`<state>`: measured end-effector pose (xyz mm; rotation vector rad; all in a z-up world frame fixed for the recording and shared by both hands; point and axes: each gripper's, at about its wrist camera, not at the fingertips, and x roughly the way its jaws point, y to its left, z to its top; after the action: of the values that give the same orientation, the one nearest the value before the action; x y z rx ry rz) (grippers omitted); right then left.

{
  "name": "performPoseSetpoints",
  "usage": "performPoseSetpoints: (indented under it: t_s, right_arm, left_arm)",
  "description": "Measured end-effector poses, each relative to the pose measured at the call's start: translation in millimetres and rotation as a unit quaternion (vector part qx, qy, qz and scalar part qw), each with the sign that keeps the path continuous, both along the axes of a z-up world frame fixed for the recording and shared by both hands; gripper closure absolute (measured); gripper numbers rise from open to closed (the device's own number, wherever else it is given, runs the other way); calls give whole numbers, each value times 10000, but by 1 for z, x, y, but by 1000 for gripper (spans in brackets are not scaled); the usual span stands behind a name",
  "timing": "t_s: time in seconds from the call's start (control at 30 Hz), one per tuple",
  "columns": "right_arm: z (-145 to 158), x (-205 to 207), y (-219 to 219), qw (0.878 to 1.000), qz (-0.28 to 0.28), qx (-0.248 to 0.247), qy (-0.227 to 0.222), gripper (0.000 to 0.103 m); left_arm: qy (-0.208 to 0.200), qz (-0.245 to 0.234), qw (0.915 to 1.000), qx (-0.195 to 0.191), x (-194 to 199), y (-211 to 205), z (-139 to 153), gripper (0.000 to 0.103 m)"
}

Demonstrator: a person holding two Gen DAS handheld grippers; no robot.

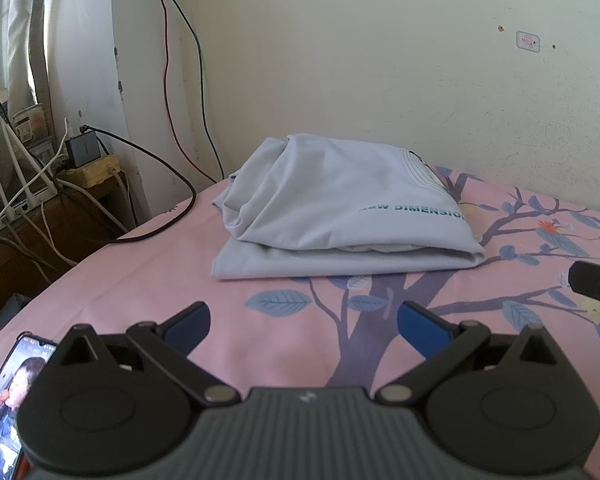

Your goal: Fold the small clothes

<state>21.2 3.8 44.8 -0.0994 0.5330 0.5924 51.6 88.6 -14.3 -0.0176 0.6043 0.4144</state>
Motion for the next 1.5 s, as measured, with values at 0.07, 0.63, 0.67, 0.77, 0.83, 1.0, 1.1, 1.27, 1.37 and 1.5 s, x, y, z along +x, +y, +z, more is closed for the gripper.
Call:
performPoseSetpoints:
  t_s: [0.07,0.63,0.67,0.77,0.83,1.0,1.1,1.27,1.37,1.5]
  right_arm:
    - [-1,0,0,10000,6,-8,16,0]
    - [0,0,2,10000,2,10,23,0]
    - [0,-1,2,10000,2,15,22,0]
    - [1,-1,2,10000,13,35,19,0]
    - [1,-2,2,10000,17,39,16,0]
    - [1,-2,2,10000,8,40,15,0]
    - [1,-2,2,10000,4,38,18,0]
    - [1,-2,2,10000,0,42,11,0]
    - [1,-2,2,10000,-2,42,13,0]
    - [1,-2,3,10000,5,53,11,0]
  left_arm:
    - [0,-2,10000,2,0,0,0,0]
    - [-2,-7,10000,4,0,-2,0,0]
    - [-2,-11,10000,2,0,-1,0,0]
    - [-2,-16,10000,-1,0,-2,-1,0]
    - [-2,-13,10000,-1,0,-2,-1,0]
    - [-1,-13,10000,-2,0,-2,-1,0]
    - [0,-12,10000,-1,0,-1,-1,0]
    - [-1,-12,10000,-6,0,-2,-1,0]
    - [-3,-22,10000,-13,0,-2,-1,0]
    - [-4,-36,10000,-10,0,-3,-1,0]
